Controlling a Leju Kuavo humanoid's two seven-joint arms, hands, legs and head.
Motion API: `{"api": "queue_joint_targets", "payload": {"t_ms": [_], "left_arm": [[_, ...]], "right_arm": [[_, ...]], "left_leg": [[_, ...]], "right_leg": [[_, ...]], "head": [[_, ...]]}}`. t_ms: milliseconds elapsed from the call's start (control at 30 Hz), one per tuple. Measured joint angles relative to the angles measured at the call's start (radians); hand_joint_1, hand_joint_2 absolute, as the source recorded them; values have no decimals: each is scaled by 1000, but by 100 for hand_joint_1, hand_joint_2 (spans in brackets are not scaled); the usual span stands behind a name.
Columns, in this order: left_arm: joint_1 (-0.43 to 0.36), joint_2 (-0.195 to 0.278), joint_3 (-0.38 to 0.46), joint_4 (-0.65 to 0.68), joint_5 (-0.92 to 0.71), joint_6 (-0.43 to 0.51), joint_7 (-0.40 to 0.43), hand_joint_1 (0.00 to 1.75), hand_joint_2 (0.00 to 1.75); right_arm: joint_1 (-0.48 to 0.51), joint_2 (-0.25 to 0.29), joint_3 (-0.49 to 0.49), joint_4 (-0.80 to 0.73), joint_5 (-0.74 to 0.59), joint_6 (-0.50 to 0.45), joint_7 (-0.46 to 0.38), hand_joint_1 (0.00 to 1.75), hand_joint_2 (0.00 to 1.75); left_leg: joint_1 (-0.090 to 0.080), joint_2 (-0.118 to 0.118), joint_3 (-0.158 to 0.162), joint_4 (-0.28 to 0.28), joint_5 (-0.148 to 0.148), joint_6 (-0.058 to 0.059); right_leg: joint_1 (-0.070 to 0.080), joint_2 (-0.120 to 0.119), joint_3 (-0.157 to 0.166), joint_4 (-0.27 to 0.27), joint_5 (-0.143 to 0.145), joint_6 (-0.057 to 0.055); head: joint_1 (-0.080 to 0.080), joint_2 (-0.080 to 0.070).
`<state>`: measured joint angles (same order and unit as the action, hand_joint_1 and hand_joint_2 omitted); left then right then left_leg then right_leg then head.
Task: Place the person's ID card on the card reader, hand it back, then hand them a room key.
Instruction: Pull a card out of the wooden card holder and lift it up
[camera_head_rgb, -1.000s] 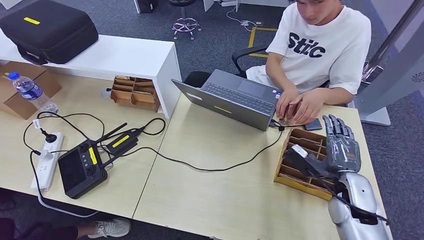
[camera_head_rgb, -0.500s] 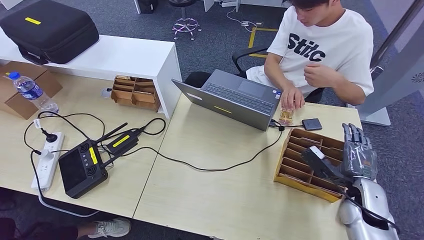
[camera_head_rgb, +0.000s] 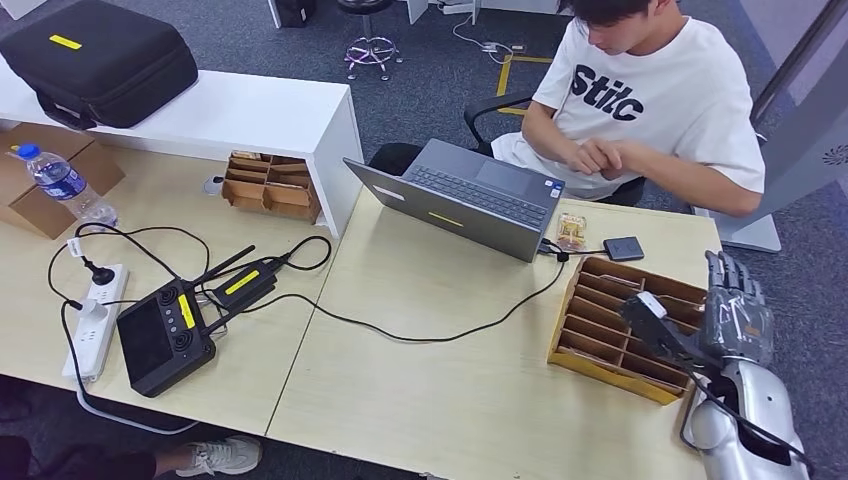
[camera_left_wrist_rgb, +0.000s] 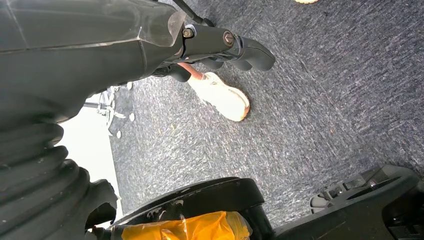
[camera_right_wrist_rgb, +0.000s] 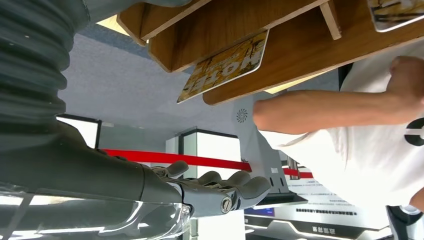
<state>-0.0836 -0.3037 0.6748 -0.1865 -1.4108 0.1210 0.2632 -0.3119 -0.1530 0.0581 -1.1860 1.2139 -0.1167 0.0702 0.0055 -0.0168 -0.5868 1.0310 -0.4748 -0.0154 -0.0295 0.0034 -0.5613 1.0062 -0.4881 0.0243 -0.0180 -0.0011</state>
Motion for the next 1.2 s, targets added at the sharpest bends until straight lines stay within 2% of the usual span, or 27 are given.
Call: {"api": "queue_joint_targets", "payload": {"t_ms": [200, 233, 333, 367, 533, 700, 1200], "left_arm": [[0, 0, 0, 0, 0, 0, 0, 0, 175], [0, 0, 0, 0, 0, 0, 0, 0, 175], [0, 0, 0, 0, -1, 0, 0, 0, 175], [0, 0, 0, 0, -2, 0, 0, 0, 175], [0, 0, 0, 0, -4, 0, 0, 0, 175], [0, 0, 0, 0, -6, 0, 0, 0, 175], [0, 0, 0, 0, -8, 1, 0, 0, 175]], "right_arm": [[0, 0, -1, 0, 0, 0, 0, 2, 175], [0, 0, -2, 0, 0, 0, -1, 36, 175], [2, 0, -2, 0, 2, 0, -5, 164, 175], [4, 0, -2, 0, 3, -1, -8, 174, 175], [14, 0, -2, 0, 3, -2, -16, 164, 175], [13, 0, -5, 0, 0, -11, -22, 171, 175], [11, 0, -20, 0, -10, -9, -25, 175, 175]], "left_leg": [[0, 0, 0, 0, 0, 0], [0, 0, 0, 0, 0, 0], [0, 0, 0, 0, 0, 0], [0, 0, 0, 0, 0, 0], [0, 0, 0, 0, 0, 0], [0, 0, 0, 0, 0, 0], [0, 0, 0, 0, 0, 0]], "right_leg": [[0, 0, 0, 0, 0, 0], [0, 0, 0, 0, 0, 0], [0, 0, 0, 0, 0, 0], [0, 0, 0, 0, 0, 0], [0, 0, 0, 0, 0, 0], [0, 0, 0, 0, 0, 0], [0, 0, 0, 0, 0, 0]], "head": [[0, 0], [0, 0], [0, 0], [0, 0], [0, 0], [0, 0], [0, 0]]}}
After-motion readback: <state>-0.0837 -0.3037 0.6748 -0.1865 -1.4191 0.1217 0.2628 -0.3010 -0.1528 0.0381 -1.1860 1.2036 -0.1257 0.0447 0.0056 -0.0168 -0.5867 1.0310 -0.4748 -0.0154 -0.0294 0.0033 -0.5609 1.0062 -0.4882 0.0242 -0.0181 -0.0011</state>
